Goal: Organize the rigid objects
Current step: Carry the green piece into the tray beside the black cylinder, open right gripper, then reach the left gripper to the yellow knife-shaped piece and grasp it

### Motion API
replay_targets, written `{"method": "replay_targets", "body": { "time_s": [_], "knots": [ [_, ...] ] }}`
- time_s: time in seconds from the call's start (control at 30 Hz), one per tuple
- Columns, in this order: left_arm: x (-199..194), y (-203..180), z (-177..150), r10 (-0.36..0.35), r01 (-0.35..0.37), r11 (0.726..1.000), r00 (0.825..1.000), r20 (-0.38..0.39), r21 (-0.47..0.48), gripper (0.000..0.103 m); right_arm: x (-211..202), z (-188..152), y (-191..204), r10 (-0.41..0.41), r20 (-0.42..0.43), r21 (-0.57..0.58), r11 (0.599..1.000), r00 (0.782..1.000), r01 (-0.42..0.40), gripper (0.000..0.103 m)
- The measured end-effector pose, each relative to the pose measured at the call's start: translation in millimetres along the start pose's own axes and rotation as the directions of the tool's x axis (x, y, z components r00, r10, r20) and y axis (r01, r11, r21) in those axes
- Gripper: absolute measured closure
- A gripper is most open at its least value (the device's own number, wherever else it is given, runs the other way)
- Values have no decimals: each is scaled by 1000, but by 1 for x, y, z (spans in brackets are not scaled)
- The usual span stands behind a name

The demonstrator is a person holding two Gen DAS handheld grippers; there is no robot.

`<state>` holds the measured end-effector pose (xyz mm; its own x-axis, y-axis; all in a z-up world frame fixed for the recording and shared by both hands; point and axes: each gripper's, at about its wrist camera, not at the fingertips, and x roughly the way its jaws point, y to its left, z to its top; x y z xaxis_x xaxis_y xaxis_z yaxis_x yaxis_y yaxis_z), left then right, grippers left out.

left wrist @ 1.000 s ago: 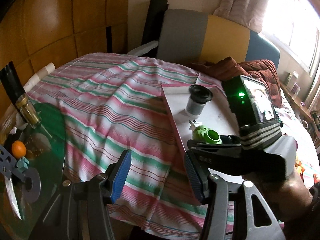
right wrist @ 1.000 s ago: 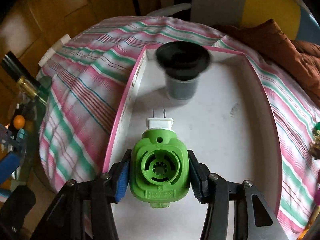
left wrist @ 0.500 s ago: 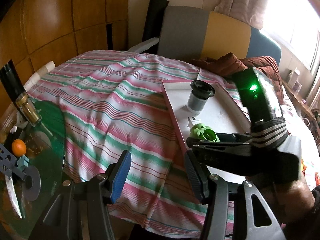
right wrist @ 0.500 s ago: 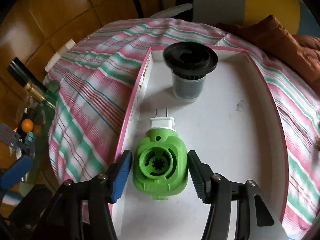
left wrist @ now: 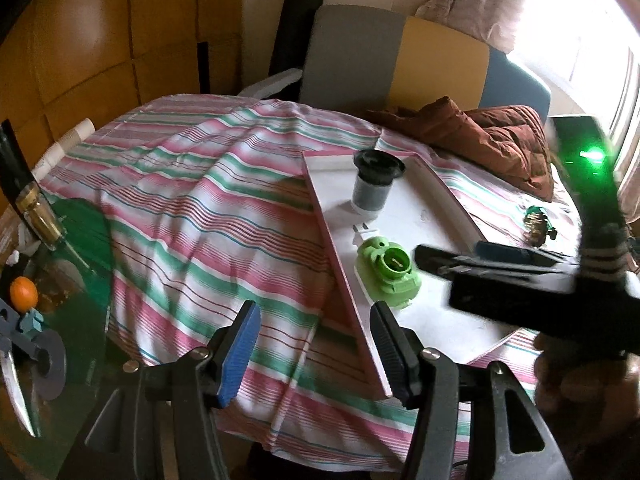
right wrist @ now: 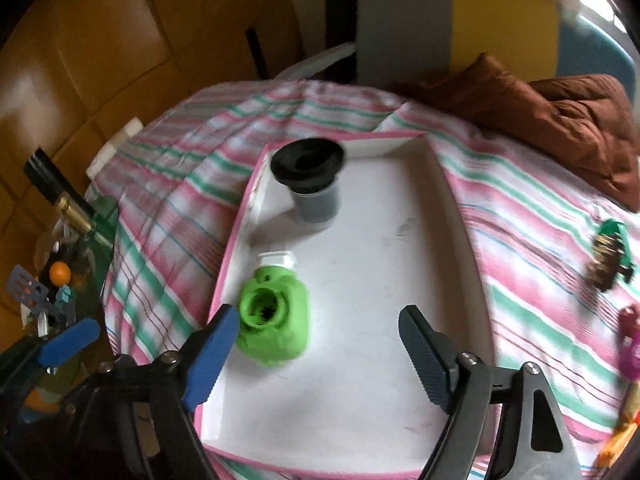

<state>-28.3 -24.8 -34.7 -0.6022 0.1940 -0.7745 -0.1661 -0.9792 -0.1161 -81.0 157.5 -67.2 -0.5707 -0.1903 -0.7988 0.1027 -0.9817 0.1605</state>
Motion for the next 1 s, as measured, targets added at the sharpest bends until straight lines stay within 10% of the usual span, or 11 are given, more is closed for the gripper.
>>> {"method": "replay_targets", "body": {
  "time_s": [0.4, 0.63, 1.0],
  "knots": [
    [11, -33, 7, -186, 187, 982, 980, -66, 1, 45, -89, -35, -120, -158, 86, 190, 972, 984, 140, 15],
    [5, -90, 12, -265, 272, 949, 962, -65, 156, 45, -159, -73, -220, -337, 87, 402, 873, 938, 276, 13],
    [21, -227, -14, -398, 470, 759, 882, -251, 451, 45, -226, -144, -304, -457, 81, 653, 695, 886, 299, 10]
  ]
}}
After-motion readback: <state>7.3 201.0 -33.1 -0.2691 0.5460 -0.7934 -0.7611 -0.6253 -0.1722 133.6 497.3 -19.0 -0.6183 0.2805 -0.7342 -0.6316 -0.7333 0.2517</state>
